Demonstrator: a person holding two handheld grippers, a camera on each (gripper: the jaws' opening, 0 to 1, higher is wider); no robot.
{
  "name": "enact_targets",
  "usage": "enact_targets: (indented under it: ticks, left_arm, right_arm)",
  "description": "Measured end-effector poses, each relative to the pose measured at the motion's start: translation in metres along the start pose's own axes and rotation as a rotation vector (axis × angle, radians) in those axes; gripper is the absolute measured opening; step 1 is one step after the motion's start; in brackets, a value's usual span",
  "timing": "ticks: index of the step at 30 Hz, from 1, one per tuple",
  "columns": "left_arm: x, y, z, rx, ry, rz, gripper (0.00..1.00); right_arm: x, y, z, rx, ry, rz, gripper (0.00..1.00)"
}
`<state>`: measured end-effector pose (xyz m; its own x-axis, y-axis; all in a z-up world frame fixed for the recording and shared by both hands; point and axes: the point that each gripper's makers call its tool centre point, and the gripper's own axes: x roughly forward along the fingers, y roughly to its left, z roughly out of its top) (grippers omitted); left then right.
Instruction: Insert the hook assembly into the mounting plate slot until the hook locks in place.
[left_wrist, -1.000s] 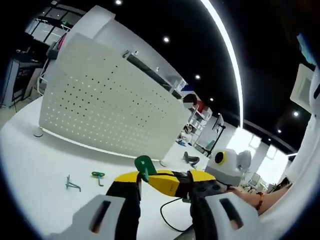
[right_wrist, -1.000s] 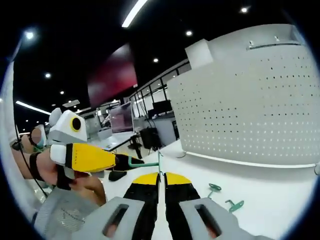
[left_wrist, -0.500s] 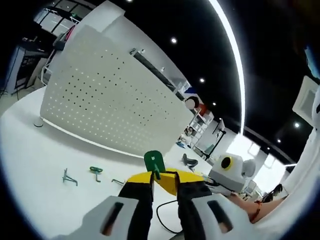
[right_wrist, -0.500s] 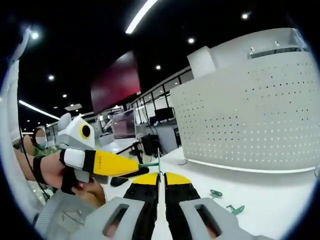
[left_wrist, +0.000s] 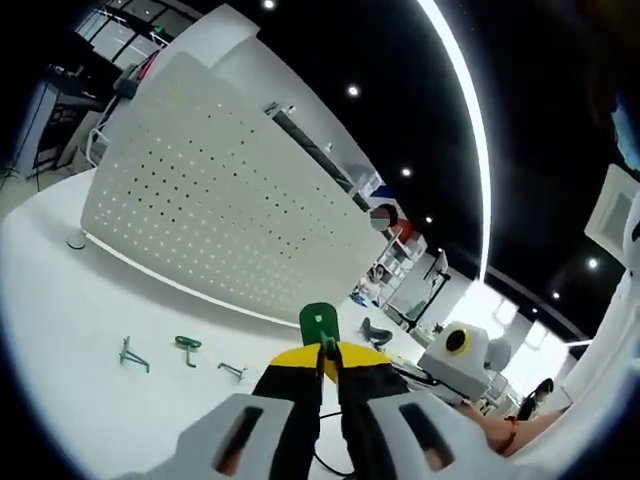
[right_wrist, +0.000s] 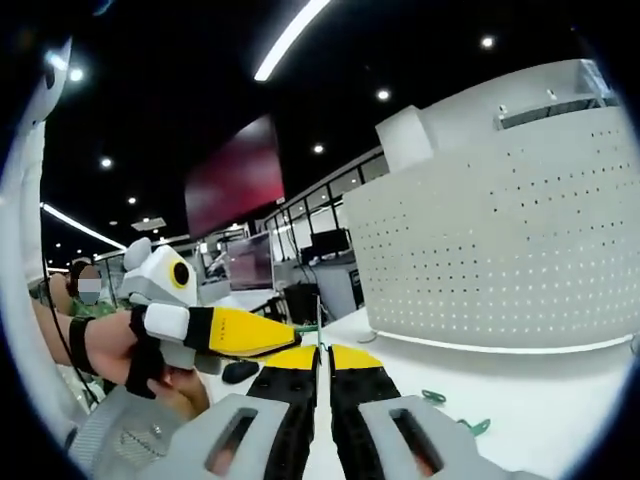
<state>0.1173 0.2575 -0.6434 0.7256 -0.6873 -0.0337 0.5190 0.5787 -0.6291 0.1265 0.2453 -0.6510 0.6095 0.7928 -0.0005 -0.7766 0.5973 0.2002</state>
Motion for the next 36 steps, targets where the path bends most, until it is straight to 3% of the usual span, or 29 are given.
enact_targets:
  ticks: [4, 13, 17, 21, 30, 36]
  left_arm:
    - [0.001, 0.001, 0.002, 0.009, -0.008, 0.012, 0.08]
    - [0.001, 0.003, 0.001, 0.018, -0.009, 0.024, 0.03]
    - [0.001, 0.005, 0.001, 0.032, -0.005, 0.036, 0.03]
    - [0.003, 0.008, 0.005, 0.063, -0.006, 0.052, 0.03]
    - [0.004, 0.012, 0.019, 0.12, -0.03, 0.069, 0.03]
    - [0.007, 0.013, 0.029, 0.175, -0.048, 0.092, 0.03]
  right_arm:
    - [0.0, 0.001, 0.0, -0.003, 0.0, -0.001, 0.02]
    - [0.001, 0.002, 0.004, -0.009, -0.018, 0.005, 0.03]
    - [0.002, 0.001, 0.001, -0.028, 0.009, 0.016, 0.04]
    - [0.002, 0.0, 0.003, -0.059, 0.018, 0.01, 0.05]
    - [-0.004, -0.01, 0.001, -0.012, 0.043, -0.022, 0.1]
    - [-0.014, -0.009, 0.003, -0.026, 0.058, -0.031, 0.12]
